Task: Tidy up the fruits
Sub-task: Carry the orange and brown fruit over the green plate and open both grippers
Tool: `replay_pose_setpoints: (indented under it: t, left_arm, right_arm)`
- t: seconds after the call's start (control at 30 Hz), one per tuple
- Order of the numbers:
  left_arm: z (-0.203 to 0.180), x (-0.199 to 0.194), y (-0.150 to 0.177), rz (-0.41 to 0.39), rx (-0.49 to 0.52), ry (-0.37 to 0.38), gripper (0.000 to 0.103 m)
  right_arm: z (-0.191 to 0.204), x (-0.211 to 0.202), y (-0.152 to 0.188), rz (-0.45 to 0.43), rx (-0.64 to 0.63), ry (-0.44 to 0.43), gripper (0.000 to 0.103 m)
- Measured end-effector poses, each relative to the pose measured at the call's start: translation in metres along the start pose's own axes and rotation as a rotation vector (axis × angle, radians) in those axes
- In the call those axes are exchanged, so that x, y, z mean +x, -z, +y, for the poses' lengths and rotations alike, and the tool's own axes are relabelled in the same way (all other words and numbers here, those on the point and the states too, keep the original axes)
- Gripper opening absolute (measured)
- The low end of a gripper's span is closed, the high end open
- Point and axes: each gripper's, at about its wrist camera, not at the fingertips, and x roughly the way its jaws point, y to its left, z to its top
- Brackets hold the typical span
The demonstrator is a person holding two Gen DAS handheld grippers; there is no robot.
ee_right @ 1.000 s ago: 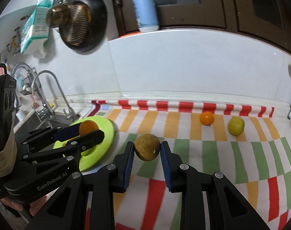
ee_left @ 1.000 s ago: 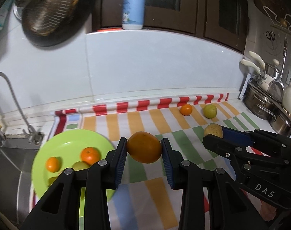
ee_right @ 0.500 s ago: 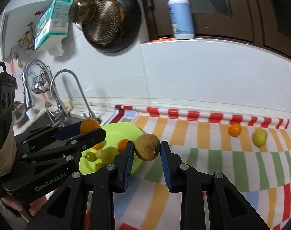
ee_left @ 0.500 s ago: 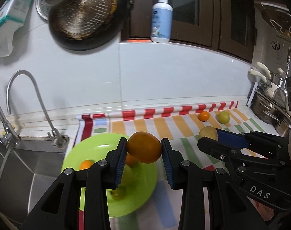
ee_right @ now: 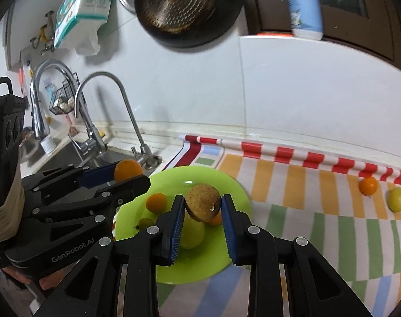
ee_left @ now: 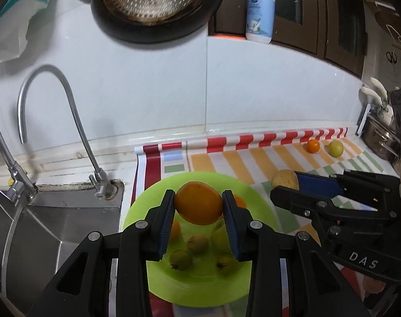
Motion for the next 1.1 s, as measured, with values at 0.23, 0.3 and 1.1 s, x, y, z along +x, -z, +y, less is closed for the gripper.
replay_pose_setpoints:
  t: [0.23, 0.3, 1.1]
  left_arm:
    - [0.024, 0.022, 0.006, 0.019, 0.017, 0.018, 0.036]
    - [0.030, 0.030, 0.008, 0.027, 0.018, 0.027, 0.036]
    - [0.034, 0.047, 0.014, 0.063, 0.037, -0.007, 0.051]
  right_arm:
    - [0.011, 0.039, -0.003, 0.044, -0.005, -0.015, 0.029]
    - [0.013, 0.051, -0.003, 0.062, -0.003, -0.030, 0.029]
    - [0.002, 0.066, 0.008, 0.085, 0.038, 0.027, 0.036]
